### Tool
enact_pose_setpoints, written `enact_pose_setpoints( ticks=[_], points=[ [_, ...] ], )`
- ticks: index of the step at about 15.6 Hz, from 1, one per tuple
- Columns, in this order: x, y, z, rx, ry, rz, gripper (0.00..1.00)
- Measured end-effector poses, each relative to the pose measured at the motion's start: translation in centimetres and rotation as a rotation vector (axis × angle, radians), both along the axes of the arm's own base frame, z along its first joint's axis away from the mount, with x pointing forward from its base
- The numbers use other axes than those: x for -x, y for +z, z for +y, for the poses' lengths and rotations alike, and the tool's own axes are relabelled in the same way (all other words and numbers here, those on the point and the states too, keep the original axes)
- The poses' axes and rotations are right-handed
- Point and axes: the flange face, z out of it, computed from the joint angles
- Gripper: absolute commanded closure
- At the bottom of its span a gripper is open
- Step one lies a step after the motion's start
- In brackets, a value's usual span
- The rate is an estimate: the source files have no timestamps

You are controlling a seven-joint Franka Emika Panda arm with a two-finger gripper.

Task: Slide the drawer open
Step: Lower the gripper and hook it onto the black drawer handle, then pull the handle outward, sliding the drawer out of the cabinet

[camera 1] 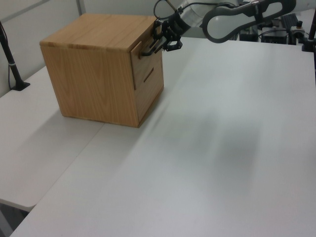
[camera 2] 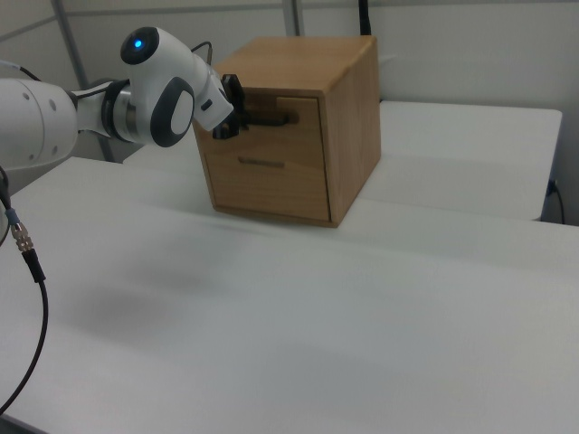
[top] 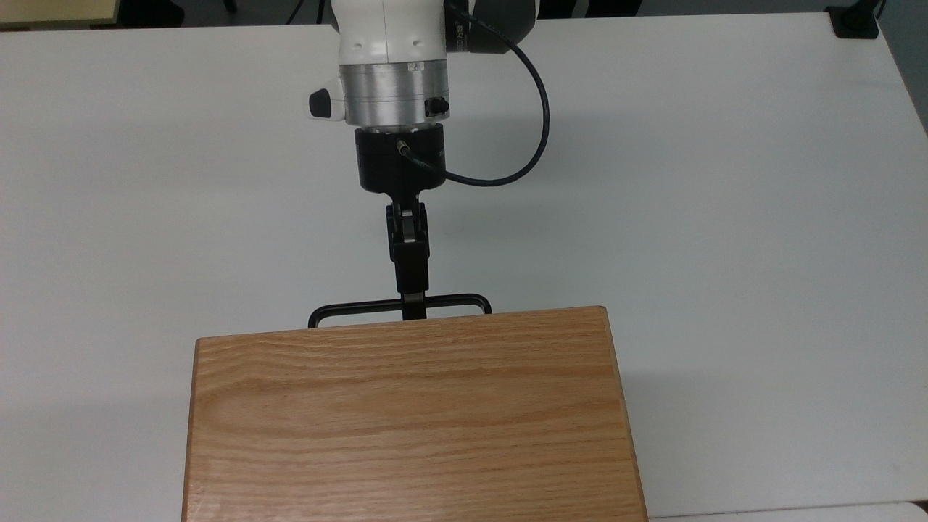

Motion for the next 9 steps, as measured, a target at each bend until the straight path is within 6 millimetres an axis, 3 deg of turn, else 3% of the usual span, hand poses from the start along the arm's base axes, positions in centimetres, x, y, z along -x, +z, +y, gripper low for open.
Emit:
enact_pose_setpoints(
  ticks=[4,5,6,7,9],
  points=[
    [0.00,0.34,-0.25,-0.003,-0.006,-0.005,0.74],
    [0.00,0.33,-0.26,-0.006,-0.009,-0.005,0.81],
    [0.00,0.33,-0.29,-0.011,-0.014,-0.004,0.95],
    [0.00,0.29,-0.39,-0.019,-0.023,-0.002,1.00],
    [0.02,0.05,-0.63,-0.025,-0.033,0.007,1.00]
  ],
)
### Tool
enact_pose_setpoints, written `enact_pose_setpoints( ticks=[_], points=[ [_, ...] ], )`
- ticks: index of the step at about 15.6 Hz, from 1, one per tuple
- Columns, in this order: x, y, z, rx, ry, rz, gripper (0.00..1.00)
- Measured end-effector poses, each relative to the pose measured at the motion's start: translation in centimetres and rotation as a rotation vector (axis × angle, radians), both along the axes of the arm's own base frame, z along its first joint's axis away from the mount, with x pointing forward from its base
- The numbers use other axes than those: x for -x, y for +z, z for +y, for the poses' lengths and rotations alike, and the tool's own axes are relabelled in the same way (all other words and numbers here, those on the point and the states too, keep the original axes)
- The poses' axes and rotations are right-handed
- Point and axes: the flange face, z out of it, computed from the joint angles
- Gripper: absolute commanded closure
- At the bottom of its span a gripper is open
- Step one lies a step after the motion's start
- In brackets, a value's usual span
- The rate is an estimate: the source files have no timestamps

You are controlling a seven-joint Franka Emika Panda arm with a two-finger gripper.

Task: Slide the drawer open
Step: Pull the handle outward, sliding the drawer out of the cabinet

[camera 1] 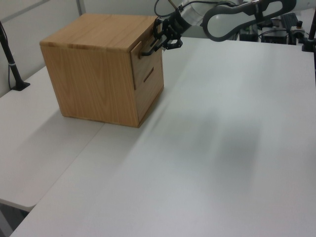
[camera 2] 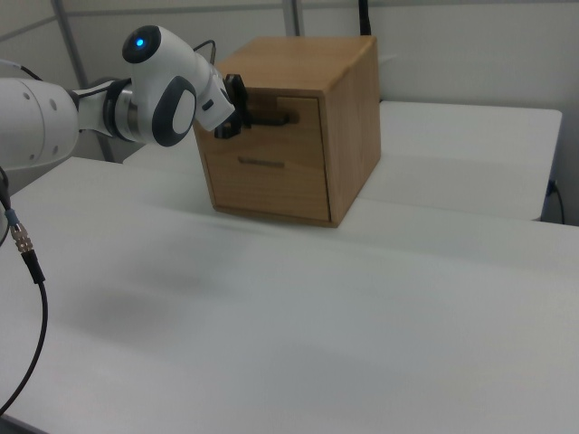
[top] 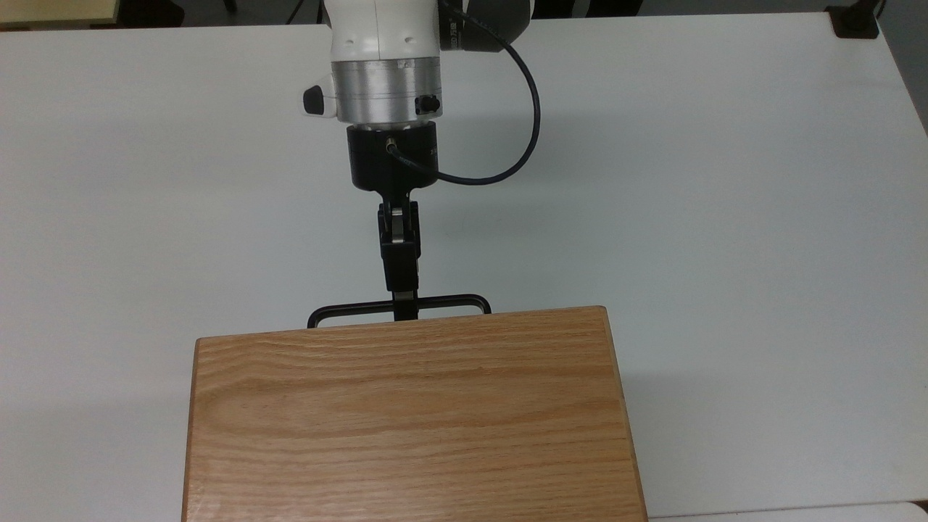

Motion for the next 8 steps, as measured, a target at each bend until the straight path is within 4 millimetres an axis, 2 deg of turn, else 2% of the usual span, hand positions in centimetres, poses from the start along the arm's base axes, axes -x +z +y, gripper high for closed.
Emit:
enact_pose_setpoints(
  ticks=[4,8],
  points=[
    [0.2,0.0,0.0,-0.003,-0.002,0.004,1.00],
    [2.4,0.2,-0.3,-0.005,-0.006,0.027,1.00]
  ],
)
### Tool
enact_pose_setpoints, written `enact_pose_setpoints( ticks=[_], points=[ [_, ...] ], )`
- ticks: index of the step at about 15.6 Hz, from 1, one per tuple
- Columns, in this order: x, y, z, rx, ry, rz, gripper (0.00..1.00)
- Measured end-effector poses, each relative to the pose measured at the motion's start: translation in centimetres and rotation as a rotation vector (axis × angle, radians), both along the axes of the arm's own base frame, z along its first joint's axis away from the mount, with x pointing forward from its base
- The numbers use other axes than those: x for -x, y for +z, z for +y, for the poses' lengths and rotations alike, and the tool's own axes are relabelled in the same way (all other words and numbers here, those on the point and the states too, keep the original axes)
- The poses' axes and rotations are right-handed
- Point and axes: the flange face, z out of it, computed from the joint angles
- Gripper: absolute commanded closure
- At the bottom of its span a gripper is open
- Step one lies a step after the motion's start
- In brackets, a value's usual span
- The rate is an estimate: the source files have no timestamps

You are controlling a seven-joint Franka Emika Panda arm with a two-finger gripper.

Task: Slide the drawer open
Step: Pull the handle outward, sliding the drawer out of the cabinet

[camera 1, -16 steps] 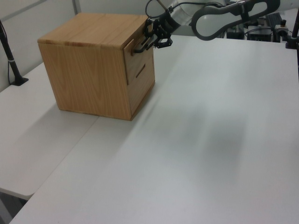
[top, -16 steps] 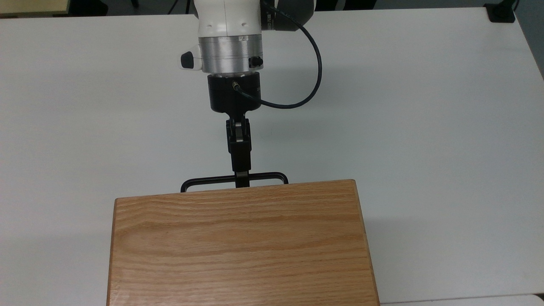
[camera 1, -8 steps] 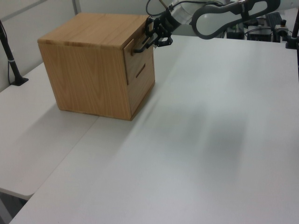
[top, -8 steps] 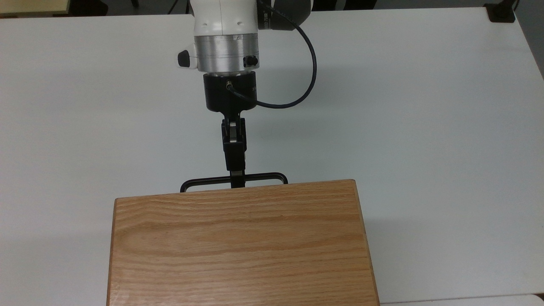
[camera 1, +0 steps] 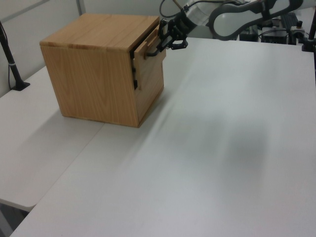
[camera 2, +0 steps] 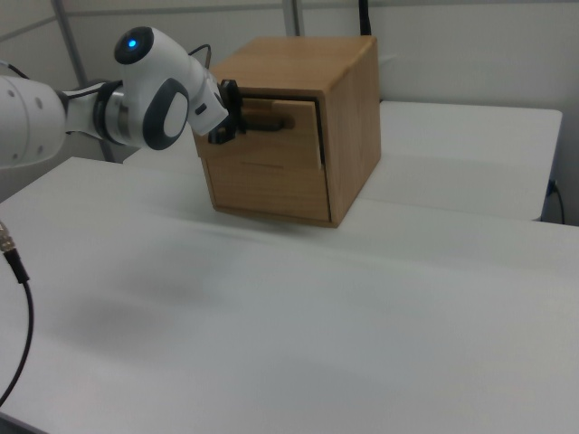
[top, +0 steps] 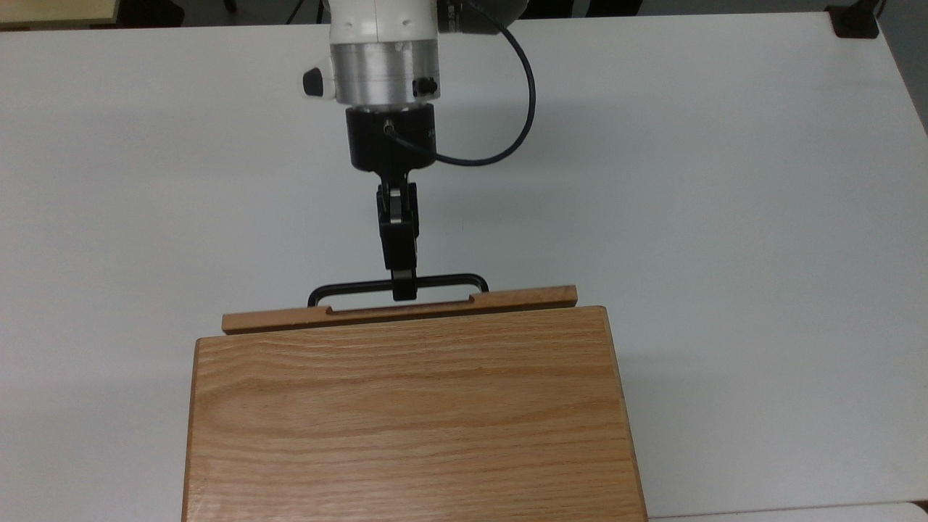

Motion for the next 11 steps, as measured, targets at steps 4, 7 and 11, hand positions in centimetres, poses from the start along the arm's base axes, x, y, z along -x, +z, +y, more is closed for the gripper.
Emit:
enact_pose_setpoints(
  ticks=[4,7,11],
  points=[
    [4.1,0.4,-0.5,-0.001,-0.004,0.034,1.00],
    [8.1,0.6,-1.1,-0.002,-0.007,0.059,1.00],
    [12.1,0.8,-1.6,-0.004,-0.011,0.085,0.96]
  ],
)
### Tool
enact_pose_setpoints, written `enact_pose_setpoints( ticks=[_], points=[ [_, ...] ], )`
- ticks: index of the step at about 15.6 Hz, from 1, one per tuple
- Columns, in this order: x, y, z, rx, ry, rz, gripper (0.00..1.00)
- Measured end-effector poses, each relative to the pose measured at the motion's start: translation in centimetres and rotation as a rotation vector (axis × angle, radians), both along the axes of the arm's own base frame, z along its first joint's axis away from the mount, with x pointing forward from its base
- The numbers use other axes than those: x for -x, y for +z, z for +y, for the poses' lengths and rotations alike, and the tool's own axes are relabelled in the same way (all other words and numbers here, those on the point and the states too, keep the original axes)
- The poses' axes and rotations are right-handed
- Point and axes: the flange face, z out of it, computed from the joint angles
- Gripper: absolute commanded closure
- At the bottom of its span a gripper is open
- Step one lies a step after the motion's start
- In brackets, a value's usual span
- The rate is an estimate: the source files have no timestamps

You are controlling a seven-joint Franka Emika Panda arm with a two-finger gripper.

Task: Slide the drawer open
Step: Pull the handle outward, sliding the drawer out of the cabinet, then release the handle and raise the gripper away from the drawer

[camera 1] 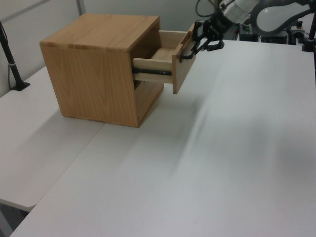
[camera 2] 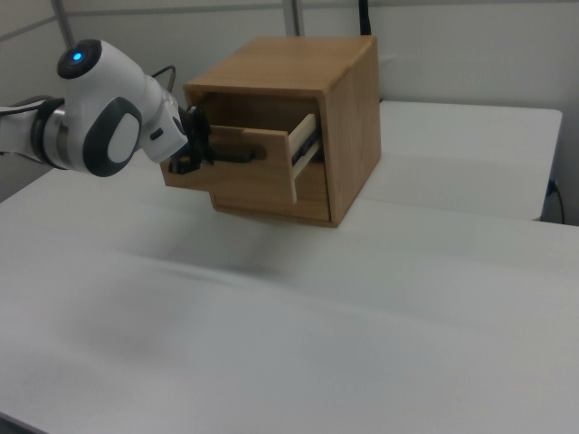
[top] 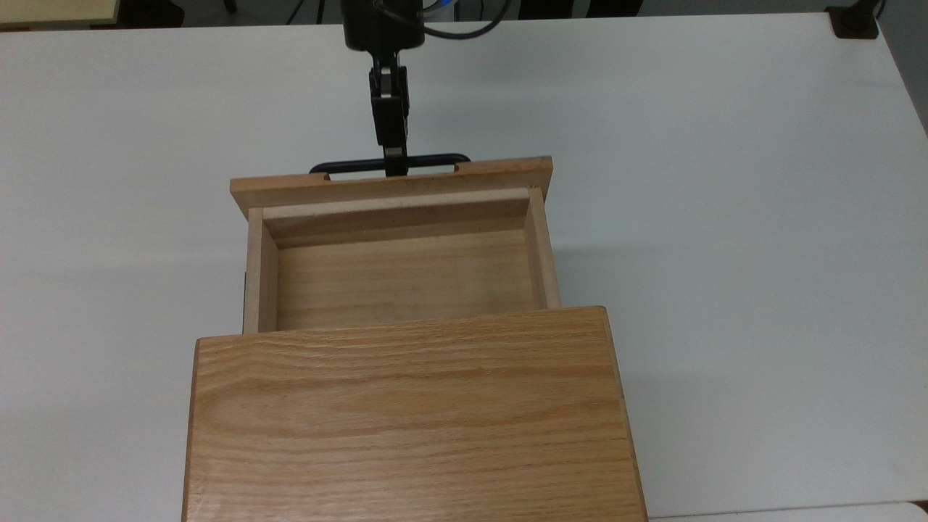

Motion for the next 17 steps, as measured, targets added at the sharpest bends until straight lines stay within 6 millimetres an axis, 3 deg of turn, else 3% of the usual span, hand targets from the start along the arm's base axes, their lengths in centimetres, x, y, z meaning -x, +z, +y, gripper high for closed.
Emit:
enact_pose_setpoints(
  ticks=[1,2,6,8,14,17],
  points=[
    [0.5,0.1,-0.2,0.000,-0.003,0.009,0.90],
    [0.9,0.3,-0.5,0.000,-0.006,0.024,0.76],
    [1.5,0.9,-1.4,-0.005,-0.025,0.076,0.47],
    [1.8,1.7,-2.3,-0.006,-0.038,0.093,0.00],
    [2.3,7.3,-4.2,0.000,-0.048,0.154,0.00],
    [2.8,10.3,-5.1,0.064,0.043,0.223,0.00]
  ],
)
